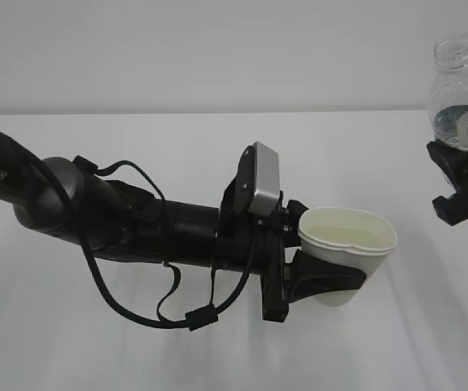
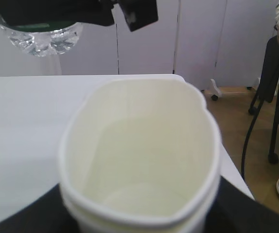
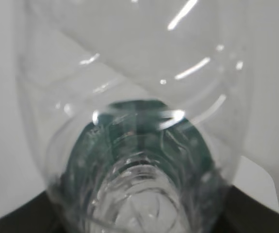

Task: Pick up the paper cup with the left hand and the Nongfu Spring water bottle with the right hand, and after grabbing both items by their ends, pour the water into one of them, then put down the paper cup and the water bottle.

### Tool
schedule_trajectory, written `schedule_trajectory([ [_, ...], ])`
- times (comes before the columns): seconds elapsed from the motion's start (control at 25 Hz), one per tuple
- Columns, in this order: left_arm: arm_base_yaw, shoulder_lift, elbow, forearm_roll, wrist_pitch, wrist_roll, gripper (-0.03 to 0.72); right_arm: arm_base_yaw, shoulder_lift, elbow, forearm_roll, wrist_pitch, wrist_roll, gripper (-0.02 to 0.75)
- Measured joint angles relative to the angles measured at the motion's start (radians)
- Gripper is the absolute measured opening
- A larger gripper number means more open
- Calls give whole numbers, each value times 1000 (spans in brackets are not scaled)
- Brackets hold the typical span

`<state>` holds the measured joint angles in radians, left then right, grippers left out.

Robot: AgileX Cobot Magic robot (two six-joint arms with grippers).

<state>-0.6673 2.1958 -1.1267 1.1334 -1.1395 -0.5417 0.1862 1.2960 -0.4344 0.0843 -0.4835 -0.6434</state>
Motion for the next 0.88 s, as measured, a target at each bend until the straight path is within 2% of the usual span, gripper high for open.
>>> schedule_trajectory([
  [0.48, 4, 0, 0, 0, 0, 0, 387, 0, 166, 48, 12, -242, 204, 392],
  [0.76, 9, 0, 0, 0, 0, -2, 387, 0, 346, 48, 12, -473, 303, 392],
  [0.88, 33, 0, 0, 2, 0, -2, 387, 0, 423, 48, 12, -577, 348, 392],
])
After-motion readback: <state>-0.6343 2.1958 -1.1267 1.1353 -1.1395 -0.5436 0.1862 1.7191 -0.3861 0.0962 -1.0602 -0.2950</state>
